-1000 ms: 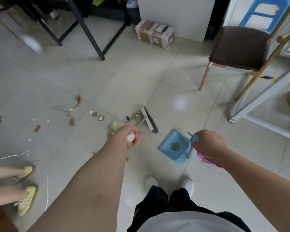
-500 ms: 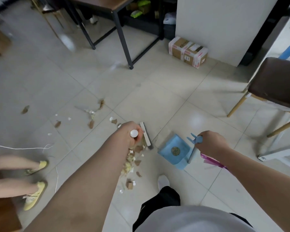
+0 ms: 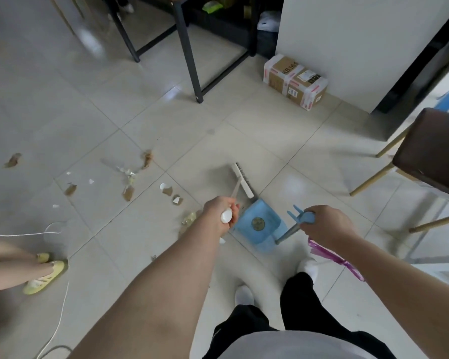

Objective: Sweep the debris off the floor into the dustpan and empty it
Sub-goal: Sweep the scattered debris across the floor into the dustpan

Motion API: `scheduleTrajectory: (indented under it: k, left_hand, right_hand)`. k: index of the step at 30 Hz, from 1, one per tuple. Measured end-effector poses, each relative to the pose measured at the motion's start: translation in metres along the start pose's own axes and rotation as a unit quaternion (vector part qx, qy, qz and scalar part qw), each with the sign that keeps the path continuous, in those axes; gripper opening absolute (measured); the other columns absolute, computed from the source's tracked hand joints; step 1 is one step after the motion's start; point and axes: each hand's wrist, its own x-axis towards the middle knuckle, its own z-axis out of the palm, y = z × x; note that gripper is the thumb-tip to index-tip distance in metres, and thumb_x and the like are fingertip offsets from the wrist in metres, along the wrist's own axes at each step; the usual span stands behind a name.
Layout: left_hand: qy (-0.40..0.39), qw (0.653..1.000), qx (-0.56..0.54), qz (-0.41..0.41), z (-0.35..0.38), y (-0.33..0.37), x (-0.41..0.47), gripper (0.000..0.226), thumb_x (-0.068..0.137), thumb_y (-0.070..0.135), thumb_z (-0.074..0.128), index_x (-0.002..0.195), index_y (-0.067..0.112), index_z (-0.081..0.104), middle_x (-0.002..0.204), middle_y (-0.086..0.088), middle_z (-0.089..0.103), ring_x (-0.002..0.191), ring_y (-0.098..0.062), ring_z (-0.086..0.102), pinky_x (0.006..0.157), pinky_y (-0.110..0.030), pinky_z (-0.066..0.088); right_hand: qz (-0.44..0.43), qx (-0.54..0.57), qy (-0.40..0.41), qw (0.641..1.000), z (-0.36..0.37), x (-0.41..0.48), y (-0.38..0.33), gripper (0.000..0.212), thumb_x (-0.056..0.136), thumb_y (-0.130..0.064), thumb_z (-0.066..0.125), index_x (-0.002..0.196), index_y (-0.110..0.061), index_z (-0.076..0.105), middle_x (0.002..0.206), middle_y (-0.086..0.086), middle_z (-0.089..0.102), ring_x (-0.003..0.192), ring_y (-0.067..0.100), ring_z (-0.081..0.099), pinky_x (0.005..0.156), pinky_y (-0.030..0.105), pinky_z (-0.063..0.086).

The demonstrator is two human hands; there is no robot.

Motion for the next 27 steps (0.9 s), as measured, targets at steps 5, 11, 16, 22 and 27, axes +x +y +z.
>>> scheduleTrajectory:
  k: [5, 11, 16, 22, 27]
  left_hand:
    - [0.067, 0.998, -0.004, -0.009, -0.007, 0.015, 0.014, 0.016, 0.096, 0.003, 0.048, 0.081, 0.002, 0.05, 0.073, -0.014, 0.054, 0.024, -0.006, 0.04, 0.031, -0.008, 0.036]
    - [0.129, 0.991, -0.019, -0.022, -0.006, 0.045, 0.01, 0.004, 0.096, 0.006, 0.048, 0.099, 0.004, 0.051, 0.074, -0.013, 0.054, 0.024, -0.008, 0.04, 0.029, -0.011, 0.038]
    - [0.172, 0.985, -0.027, 0.01, 0.033, 0.059, 0.011, 0.018, 0.092, 0.0, 0.045, 0.106, 0.009, 0.052, 0.069, -0.007, 0.049, 0.023, -0.009, 0.041, 0.03, -0.011, 0.039]
    - [0.135, 0.987, -0.071, 0.044, 0.08, 0.076, 0.005, 0.019, 0.09, -0.002, 0.045, 0.075, 0.008, 0.046, 0.063, -0.003, 0.041, 0.024, -0.006, 0.039, 0.03, -0.008, 0.036]
    - [0.058, 0.991, -0.112, 0.055, 0.113, 0.109, 0.013, 0.016, 0.095, 0.005, 0.056, 0.081, 0.006, 0.047, 0.071, -0.004, 0.041, 0.029, -0.003, 0.042, 0.031, -0.01, 0.041]
  right_hand:
    - [-0.028, -0.036, -0.018, 0.999, -0.016, 0.043, 0.006, 0.012, 0.082, -0.022, 0.056, 0.074, -0.023, 0.064, 0.065, -0.004, 0.065, 0.065, 0.015, 0.061, 0.05, 0.025, 0.04]
    - [-0.081, -0.071, -0.04, 0.993, -0.053, 0.104, 0.008, 0.01, 0.083, -0.023, 0.055, 0.076, -0.028, 0.062, 0.073, -0.003, 0.063, 0.069, 0.018, 0.062, 0.053, 0.026, 0.043]
    - [-0.102, -0.066, -0.043, 0.992, -0.086, 0.142, 0.013, 0.01, 0.082, -0.023, 0.056, 0.082, -0.024, 0.066, 0.076, -0.001, 0.065, 0.072, 0.02, 0.062, 0.058, 0.027, 0.049]
    - [-0.109, -0.033, -0.048, 0.992, -0.119, 0.173, 0.012, 0.013, 0.08, -0.021, 0.053, 0.079, -0.019, 0.066, 0.073, 0.0, 0.067, 0.068, 0.02, 0.06, 0.052, 0.024, 0.043]
    - [-0.125, -0.049, -0.04, 0.99, -0.137, 0.202, -0.005, 0.014, 0.082, -0.019, 0.052, 0.081, -0.019, 0.066, 0.075, 0.001, 0.067, 0.071, 0.022, 0.061, 0.052, 0.024, 0.041]
